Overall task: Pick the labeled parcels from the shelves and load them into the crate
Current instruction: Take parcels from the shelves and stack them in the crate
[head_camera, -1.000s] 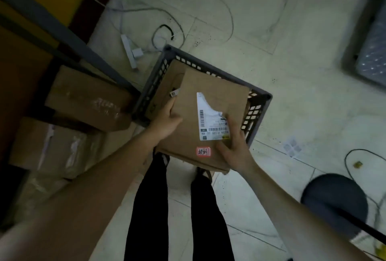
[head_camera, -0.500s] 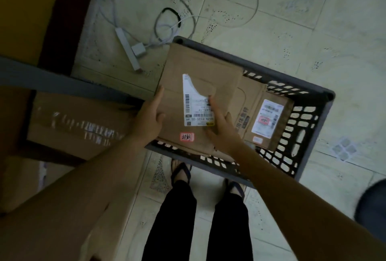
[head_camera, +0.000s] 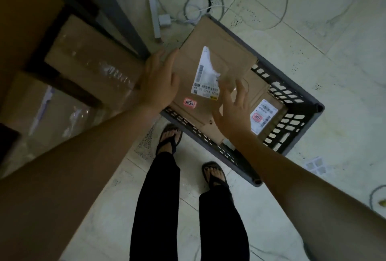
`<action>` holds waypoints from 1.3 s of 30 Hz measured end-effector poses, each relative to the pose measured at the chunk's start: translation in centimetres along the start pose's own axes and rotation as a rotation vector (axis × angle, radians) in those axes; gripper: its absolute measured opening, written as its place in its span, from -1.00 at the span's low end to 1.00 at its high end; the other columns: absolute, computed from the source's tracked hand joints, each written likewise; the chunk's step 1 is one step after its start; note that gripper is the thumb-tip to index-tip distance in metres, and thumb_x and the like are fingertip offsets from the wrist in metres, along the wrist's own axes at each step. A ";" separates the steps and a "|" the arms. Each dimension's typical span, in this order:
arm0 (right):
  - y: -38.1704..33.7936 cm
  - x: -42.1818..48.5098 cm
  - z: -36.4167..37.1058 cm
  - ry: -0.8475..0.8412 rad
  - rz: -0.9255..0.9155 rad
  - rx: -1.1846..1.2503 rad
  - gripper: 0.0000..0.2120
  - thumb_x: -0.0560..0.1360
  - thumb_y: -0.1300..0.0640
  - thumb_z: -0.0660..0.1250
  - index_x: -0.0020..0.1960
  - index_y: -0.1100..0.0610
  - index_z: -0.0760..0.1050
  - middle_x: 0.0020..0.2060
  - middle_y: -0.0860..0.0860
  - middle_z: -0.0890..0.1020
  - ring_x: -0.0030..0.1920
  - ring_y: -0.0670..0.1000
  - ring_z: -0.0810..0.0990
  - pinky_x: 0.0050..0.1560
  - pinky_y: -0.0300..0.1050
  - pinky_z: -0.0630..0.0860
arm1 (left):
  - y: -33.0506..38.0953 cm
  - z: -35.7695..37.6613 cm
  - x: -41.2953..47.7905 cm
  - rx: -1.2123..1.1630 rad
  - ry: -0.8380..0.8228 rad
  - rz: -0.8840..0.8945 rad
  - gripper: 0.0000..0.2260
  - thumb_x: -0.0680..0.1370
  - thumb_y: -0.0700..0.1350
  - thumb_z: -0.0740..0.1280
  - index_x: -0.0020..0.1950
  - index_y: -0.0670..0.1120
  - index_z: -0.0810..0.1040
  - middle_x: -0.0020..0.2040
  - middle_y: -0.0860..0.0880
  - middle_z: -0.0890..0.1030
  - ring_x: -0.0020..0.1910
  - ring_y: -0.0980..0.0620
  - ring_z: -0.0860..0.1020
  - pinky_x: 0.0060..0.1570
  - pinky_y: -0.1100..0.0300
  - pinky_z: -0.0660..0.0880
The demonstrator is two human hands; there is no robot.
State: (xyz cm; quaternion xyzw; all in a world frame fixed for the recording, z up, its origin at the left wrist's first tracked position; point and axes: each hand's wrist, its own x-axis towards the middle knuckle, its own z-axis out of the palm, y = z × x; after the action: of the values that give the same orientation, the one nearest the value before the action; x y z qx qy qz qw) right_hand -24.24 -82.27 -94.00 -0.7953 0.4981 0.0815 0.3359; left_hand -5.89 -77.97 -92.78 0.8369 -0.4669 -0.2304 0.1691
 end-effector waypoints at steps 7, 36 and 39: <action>-1.6 -5.0 2.5 -0.171 -0.588 -0.309 -0.44 0.48 0.17 0.25 0.45 0.20 0.20 0.43 0.24 0.23 0.41 0.24 0.24 0.40 0.15 0.15 | -2.7 0.4 -11.4 0.029 0.087 -0.106 -0.60 0.55 -0.18 0.20 0.39 -0.15 0.32 0.34 -0.23 0.37 0.32 -0.18 0.32 0.27 0.00 0.29; -29.9 -19.7 47.9 -0.195 -1.635 -0.192 -0.43 0.49 -0.12 0.26 0.45 -0.08 0.18 0.48 0.04 0.07 0.41 0.12 0.22 0.38 0.13 0.27 | -47.7 0.4 -54.1 0.315 1.003 -0.886 -0.58 0.56 -0.02 0.21 0.40 -0.08 0.31 0.35 -0.24 0.30 0.31 -0.24 0.32 0.28 -0.05 0.31; -31.6 -23.5 50.7 -0.157 -1.692 -0.231 -0.45 0.49 -0.12 0.25 0.44 -0.09 0.19 0.46 0.05 0.13 0.41 0.09 0.21 0.40 0.07 0.21 | -49.6 2.3 -58.6 0.267 1.116 -1.002 -0.59 0.55 -0.03 0.21 0.39 -0.07 0.32 0.39 -0.23 0.26 0.33 -0.25 0.30 0.31 -0.07 0.29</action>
State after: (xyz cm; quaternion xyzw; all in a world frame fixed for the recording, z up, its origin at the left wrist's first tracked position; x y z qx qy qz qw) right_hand 1.44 -24.92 -107.38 -0.9206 -0.2990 -0.0913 0.2341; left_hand 0.92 -2.69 -106.03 0.9545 0.0995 0.2360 0.1528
